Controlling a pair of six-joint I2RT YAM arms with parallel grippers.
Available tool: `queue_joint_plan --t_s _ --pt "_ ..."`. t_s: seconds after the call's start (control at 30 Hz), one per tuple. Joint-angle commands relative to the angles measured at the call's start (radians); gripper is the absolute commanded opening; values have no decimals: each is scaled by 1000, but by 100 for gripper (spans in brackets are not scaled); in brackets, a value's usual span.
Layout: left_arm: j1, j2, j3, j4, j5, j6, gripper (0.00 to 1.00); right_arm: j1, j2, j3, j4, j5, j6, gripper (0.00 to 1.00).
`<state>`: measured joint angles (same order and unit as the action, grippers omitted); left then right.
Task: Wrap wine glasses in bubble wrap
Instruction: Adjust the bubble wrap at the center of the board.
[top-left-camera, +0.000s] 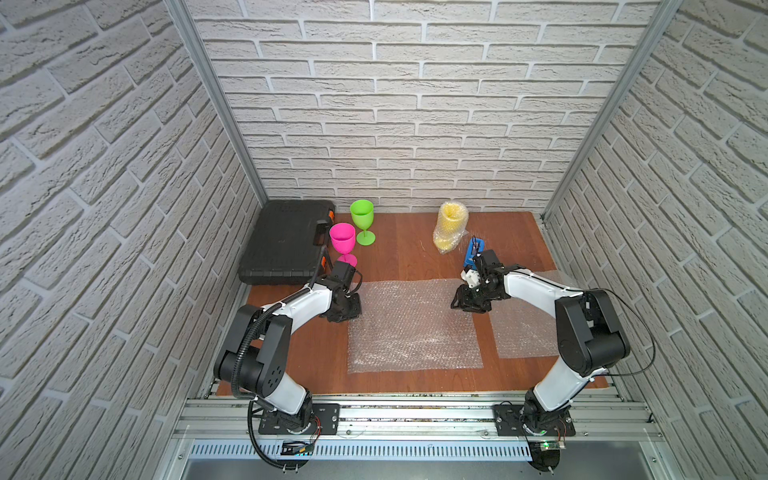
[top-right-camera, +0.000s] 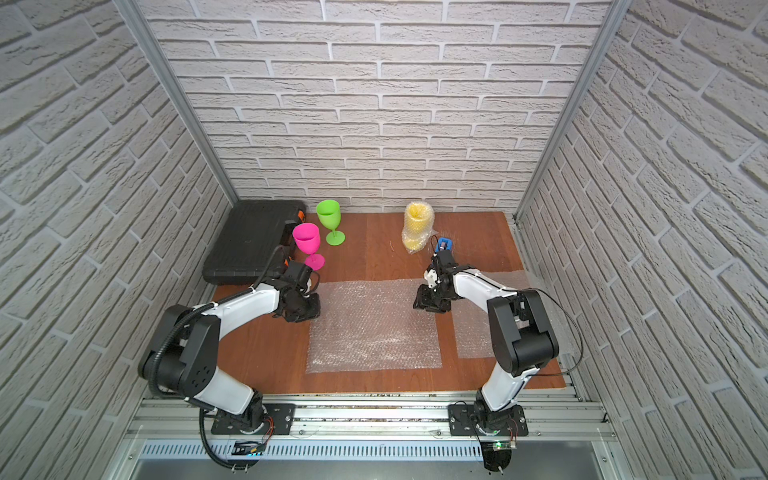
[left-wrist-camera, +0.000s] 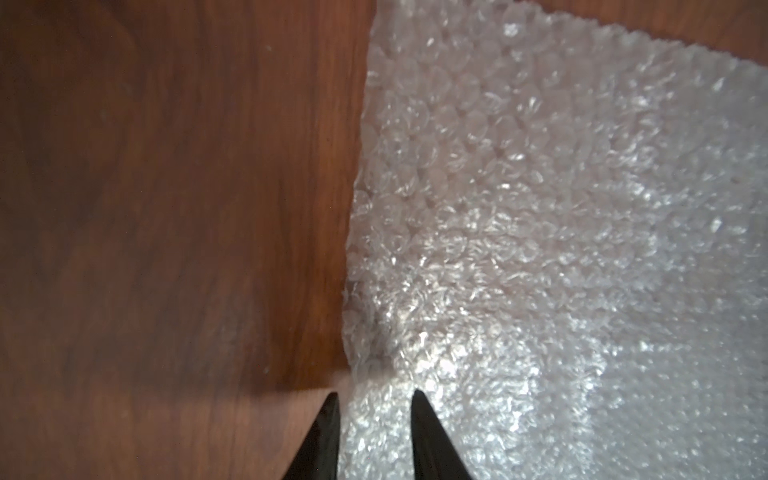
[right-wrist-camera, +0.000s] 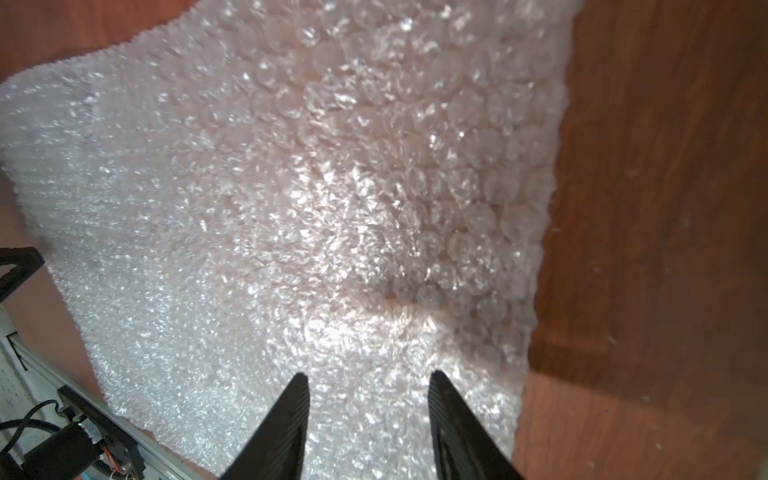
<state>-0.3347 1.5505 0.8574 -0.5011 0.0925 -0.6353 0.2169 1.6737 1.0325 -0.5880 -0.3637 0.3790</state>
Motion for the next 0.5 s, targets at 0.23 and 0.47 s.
queue_joint_plan --t_s 0.23,0.47 --pt "54 -270 25 -119 -86 57 45 117 -185 39 132 -43 -77 59" --pt "114 -545 9 -200 -176 95 67 275 -192 73 379 23 -150 100"
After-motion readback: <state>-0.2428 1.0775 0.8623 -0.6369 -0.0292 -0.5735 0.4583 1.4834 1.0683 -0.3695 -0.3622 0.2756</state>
